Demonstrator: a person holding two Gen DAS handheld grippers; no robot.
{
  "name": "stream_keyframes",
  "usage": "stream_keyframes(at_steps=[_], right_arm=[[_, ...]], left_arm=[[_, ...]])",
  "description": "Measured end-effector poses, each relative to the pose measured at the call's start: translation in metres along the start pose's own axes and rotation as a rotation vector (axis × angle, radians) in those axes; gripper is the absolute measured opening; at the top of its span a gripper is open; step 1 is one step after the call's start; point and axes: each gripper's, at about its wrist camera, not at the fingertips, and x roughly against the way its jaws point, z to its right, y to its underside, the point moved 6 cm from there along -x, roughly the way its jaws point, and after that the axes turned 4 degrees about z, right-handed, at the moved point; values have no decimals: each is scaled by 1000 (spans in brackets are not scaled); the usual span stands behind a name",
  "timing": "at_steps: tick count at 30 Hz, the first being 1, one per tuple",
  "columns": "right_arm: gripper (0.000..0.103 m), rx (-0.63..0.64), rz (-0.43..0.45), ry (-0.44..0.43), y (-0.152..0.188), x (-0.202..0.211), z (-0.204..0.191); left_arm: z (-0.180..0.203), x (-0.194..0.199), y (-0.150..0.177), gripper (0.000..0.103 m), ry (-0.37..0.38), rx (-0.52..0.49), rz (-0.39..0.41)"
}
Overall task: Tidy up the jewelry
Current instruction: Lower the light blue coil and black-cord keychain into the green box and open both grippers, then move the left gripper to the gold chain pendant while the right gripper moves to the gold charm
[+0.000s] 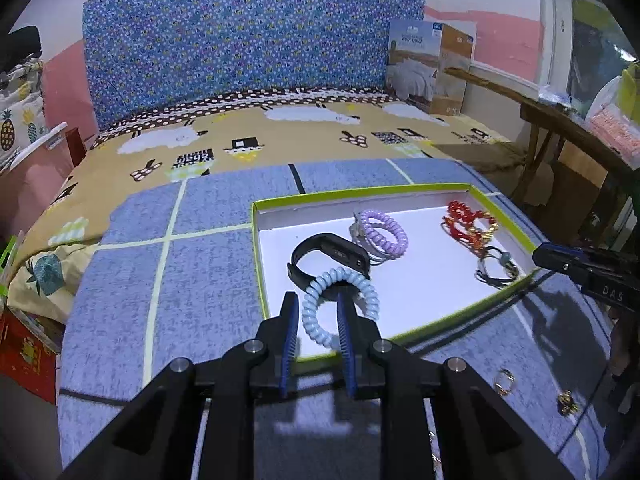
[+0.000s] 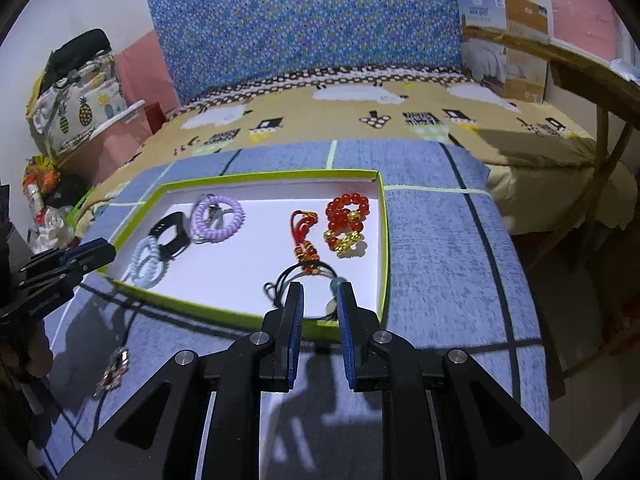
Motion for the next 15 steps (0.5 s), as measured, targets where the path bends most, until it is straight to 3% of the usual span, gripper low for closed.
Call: stream_keyframes(at_steps=[15], right_arm=[[18,53,105,-18,36,90,-39]], left_arm=[[21,78,36,21,33,24,50]])
